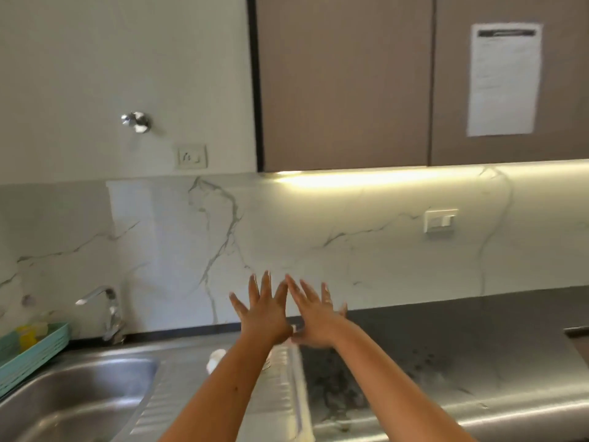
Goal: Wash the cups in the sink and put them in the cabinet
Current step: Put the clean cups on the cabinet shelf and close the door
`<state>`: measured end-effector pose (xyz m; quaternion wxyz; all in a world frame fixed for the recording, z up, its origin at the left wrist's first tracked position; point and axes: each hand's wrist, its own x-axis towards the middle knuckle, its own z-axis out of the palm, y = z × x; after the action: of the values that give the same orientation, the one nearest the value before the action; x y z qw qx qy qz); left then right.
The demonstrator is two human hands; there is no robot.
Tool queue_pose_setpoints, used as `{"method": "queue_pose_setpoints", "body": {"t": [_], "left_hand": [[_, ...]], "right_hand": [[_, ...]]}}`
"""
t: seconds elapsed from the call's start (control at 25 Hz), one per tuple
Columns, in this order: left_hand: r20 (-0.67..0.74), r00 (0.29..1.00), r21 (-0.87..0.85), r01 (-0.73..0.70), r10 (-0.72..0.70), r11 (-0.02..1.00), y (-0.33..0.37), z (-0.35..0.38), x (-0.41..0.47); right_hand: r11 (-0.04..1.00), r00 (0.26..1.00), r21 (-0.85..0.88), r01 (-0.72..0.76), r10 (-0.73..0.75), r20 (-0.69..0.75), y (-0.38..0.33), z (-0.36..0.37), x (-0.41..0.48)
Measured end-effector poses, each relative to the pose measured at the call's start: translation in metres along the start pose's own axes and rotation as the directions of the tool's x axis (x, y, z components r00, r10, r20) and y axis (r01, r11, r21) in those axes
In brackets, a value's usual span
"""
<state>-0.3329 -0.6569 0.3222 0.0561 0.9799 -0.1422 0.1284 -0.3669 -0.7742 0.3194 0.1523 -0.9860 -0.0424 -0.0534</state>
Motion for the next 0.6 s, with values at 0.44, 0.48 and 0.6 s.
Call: {"method": "queue_pose_setpoints", "body": {"t": [0.44, 0.48, 0.6], "left_hand": [[-0.494, 0.868, -0.174, -0.16, 0.054, 0.972, 0.329, -0.095, 0.089], [-0.506, 0.86, -0.159, -0.173, 0.071, 0.972, 0.345, -0.099, 0.096], [-0.543, 0.837, -0.109, -0.149, 0.067, 0.983, 0.367, -0.113, 0.126]], "right_hand": [[0.997, 0.905, -0.032, -0.066, 0.047, -0.424, 0.24, -0.236, -0.043], [0.997, 0.903, -0.003, -0.078, 0.069, -0.424, 0.26, -0.247, -0.042], [0.993, 0.901, 0.104, -0.052, 0.092, -0.423, 0.3, -0.273, -0.033]]}}
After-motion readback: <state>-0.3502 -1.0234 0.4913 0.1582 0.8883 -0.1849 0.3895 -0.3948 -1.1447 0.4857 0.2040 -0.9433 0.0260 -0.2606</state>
